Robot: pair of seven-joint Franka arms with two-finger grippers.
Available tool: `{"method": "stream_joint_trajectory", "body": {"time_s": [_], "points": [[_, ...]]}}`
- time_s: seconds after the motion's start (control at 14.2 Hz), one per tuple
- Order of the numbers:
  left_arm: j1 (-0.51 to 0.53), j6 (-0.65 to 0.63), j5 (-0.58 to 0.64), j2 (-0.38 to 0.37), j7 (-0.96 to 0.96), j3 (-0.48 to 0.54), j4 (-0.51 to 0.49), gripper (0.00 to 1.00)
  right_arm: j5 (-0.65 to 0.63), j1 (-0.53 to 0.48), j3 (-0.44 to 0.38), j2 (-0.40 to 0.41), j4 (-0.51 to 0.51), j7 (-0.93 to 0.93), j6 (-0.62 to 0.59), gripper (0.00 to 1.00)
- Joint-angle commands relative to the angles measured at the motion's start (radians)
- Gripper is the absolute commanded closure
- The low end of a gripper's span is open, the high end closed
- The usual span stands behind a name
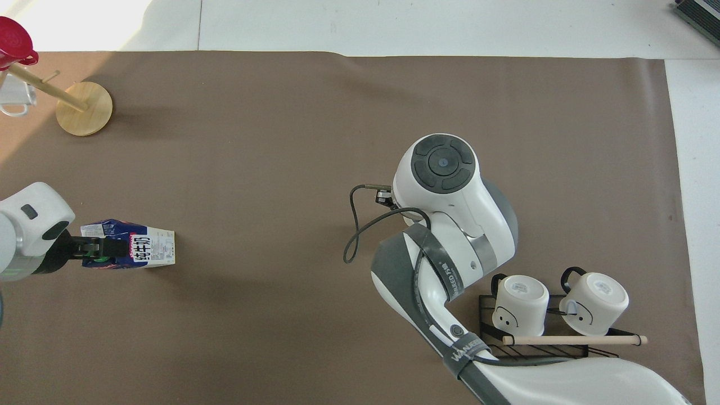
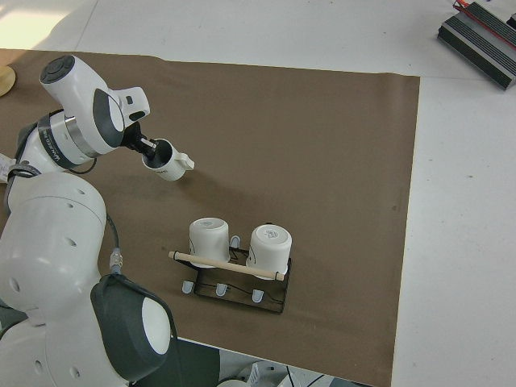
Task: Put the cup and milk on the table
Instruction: 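Carry the mug toward the table center while the left gripper lifts the carton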
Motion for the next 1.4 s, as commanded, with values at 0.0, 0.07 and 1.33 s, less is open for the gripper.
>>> {"method": "stream_joint_trajectory", "body": {"time_s": [0.0, 0.07, 1.33], "points": [[0.015, 0.028, 0.012, -0.011, 0.016, -0.009, -0.018, 0.00, 0.019, 0.013, -0.001, 0.021, 0.008, 0.020, 0.014, 1.00], [0.015, 0.033, 0.012, -0.011, 0.022, -0.009, -0.018, 0.00, 0.019, 0.032, -0.001, 0.022, 0.008, 0.029, 0.014, 1.00], [0.012, 0.045, 0.012, -0.006, 0.065, -0.009, -0.016, 0.44, 0.050, 0.110, 0.022, 0.040, -0.019, 0.143, 0.077, 1.00]]}}
